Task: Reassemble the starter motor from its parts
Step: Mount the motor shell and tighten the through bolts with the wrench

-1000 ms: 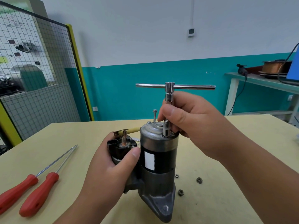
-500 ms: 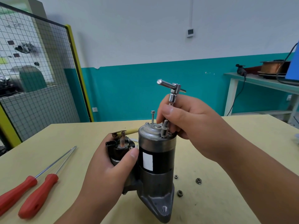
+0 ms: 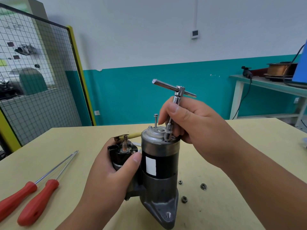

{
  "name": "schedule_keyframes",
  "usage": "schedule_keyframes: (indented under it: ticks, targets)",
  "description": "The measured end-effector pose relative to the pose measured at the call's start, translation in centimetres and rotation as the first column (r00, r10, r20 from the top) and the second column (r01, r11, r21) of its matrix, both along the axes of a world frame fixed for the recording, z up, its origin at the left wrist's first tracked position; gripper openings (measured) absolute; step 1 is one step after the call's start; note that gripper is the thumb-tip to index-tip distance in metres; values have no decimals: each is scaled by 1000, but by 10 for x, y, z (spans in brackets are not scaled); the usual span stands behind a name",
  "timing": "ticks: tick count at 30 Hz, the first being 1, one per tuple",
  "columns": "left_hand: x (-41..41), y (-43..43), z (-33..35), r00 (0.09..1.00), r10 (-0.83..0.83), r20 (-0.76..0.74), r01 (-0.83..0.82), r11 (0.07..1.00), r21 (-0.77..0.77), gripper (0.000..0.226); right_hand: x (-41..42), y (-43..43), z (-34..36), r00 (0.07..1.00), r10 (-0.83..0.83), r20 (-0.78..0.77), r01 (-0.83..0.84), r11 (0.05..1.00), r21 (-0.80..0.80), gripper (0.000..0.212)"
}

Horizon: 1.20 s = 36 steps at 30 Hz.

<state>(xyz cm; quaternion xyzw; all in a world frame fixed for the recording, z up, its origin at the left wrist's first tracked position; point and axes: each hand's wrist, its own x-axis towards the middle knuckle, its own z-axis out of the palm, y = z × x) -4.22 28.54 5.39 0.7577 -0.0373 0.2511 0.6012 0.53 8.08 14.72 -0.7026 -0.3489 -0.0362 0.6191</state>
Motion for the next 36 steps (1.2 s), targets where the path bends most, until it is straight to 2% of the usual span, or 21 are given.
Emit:
schedule_keyframes:
  ticks: [8,16,23,29,36]
  targets:
    - [1,-1,0,1000,-1,2,1,1000,11,42,2,3,-1,999,-3,-48,6,998,64,37]
    - [2,1,-1,1000,3,-14,-3,1000,9,44,3,1,-2,999,17,-40,-15,999,52,36]
    - [1,1,0,1000,10,-25,-10,1000,-1,45,3,-3,0,999,33,17,-33,998,-45,21]
    - [1,2,1,1000,12,-24,-12,1000,2,46,3,-4,0,998,30,61,-23,994,-111,23]
    - [0,1,1,1000,1,-16,-1,1000,22,41,5,0,-3,993,-18,114,28,996,-86,28]
